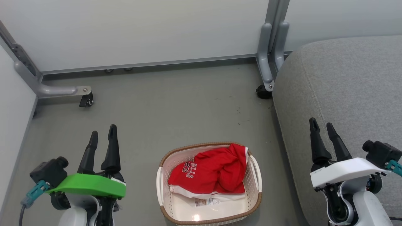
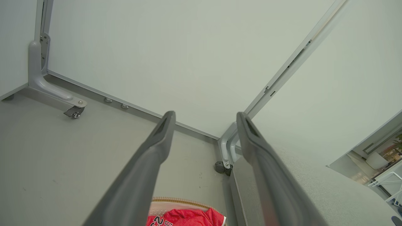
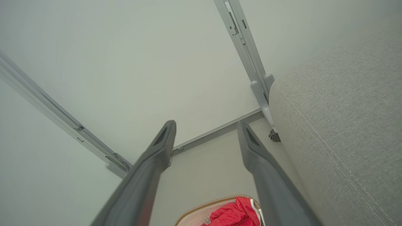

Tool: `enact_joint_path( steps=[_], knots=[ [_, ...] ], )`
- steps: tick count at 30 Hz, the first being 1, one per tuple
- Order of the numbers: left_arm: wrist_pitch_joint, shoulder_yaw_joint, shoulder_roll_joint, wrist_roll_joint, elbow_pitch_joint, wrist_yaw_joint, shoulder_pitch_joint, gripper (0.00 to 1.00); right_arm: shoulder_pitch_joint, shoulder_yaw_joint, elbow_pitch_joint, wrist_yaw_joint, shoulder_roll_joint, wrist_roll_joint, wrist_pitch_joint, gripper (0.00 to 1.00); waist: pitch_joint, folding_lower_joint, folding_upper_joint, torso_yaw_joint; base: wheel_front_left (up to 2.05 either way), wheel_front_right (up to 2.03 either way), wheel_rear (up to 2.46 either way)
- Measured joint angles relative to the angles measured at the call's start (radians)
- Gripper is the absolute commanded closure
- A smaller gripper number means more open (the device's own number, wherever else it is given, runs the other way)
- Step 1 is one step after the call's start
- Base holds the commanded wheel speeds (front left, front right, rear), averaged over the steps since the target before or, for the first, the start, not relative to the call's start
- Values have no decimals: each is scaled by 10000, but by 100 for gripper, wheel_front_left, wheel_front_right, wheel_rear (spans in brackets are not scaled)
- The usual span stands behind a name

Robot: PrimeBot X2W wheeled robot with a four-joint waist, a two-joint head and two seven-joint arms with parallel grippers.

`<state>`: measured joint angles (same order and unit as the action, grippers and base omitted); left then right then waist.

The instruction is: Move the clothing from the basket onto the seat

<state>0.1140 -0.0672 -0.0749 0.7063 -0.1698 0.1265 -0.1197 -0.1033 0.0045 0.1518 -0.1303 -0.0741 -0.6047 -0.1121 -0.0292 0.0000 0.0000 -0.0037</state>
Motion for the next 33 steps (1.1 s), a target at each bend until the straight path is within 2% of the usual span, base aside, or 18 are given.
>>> enact_joint_path(
  steps=[33],
  knots=[
    [815, -378, -38, -3691, -723, 12, 10, 0, 17, 414, 253, -2, 46, 3404, -834, 0, -21, 0, 0, -65, 0, 0, 0]
  ],
)
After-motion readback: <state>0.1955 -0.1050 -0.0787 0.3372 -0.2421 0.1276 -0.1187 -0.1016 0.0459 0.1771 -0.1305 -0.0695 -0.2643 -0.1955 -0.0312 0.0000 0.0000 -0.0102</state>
